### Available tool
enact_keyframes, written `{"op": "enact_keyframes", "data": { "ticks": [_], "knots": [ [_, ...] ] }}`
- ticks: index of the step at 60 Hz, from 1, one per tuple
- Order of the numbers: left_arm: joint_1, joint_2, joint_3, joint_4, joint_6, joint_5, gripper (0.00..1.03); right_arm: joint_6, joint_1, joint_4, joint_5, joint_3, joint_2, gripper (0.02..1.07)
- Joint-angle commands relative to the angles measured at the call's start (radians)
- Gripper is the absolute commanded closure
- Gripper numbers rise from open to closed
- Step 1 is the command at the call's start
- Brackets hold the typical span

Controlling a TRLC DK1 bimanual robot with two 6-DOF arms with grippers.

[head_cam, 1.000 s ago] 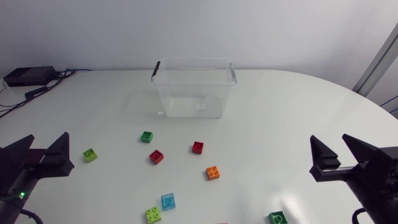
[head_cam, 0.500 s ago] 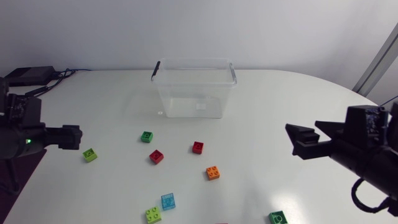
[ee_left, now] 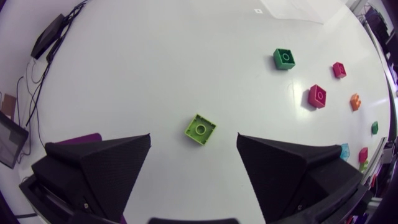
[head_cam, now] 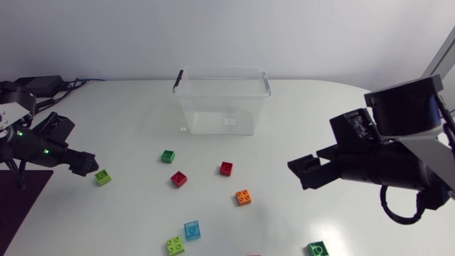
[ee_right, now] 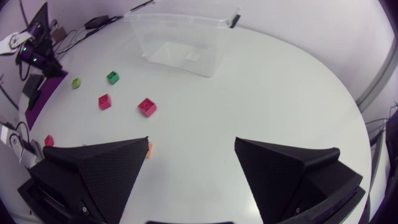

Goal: Place the duplo bricks in the container

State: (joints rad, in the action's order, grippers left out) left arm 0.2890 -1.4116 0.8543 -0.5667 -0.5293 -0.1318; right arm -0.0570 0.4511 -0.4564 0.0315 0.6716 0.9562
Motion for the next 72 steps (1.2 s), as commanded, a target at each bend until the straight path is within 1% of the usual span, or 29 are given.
{"op": "enact_keyframes", "data": {
  "ticks": [1,3,7,13,27,32,37,40,42,44,47,51,53,58,72],
  "knots": [
    [0.015,-0.076,0.035,0.004,-0.123,-0.02,0.07,0.089,0.004,-0.033,0.067,0.026,0.049,0.07],
    [0.016,-0.115,0.051,0.007,-0.153,-0.02,0.08,0.1,0.006,-0.039,0.087,0.031,0.064,0.07],
    [0.025,-0.185,0.081,0.01,-0.222,-0.022,0.09,0.103,0.017,-0.044,0.088,0.042,0.096,0.07],
    [0.036,-0.253,0.111,0.01,-0.298,-0.049,0.1,0.112,0.07,-0.057,0.087,0.056,0.127,0.07],
    [0.025,-0.362,0.149,0.011,-0.388,-0.051,0.13,0.114,0.124,-0.062,0.077,0.094,0.236,0.07],
    [0.027,-0.395,0.158,0.01,-0.409,-0.071,0.2,0.123,0.144,-0.053,0.064,0.095,0.276,0.07],
    [0.036,-0.423,0.18,0.002,-0.413,-0.109,0.32,0.129,0.175,-0.047,0.031,0.095,0.311,0.07],
    [0.042,-0.446,0.206,-0.025,-0.414,-0.14,0.43,0.129,0.186,-0.041,0.021,0.095,0.323,0.07],
    [0.044,-0.463,0.226,-0.068,-0.422,-0.15,0.5,0.134,0.187,-0.038,0.016,0.095,0.329,0.07],
    [0.045,-0.475,0.238,-0.104,-0.442,-0.155,0.54,0.137,0.189,-0.03,0.015,0.095,0.339,0.07],
    [0.044,-0.483,0.238,-0.117,-0.451,-0.16,0.59,0.137,0.189,-0.025,0.015,0.1,0.352,0.07],
    [0.041,-0.481,0.223,-0.102,-0.456,-0.157,0.6,0.137,0.189,-0.022,0.016,0.108,0.381,0.07],
    [0.041,-0.478,0.218,-0.104,-0.459,-0.152,0.63,0.135,0.189,-0.016,0.018,0.112,0.403,0.07],
    [0.045,-0.452,0.207,-0.102,-0.459,-0.144,0.65,0.131,0.205,0.001,0.018,0.123,0.447,0.07],
    [0.041,-0.305,0.18,-0.127,-0.448,-0.147,0.66,0.118,0.267,-0.004,0.001,0.187,0.55,0.07]
  ]
}}
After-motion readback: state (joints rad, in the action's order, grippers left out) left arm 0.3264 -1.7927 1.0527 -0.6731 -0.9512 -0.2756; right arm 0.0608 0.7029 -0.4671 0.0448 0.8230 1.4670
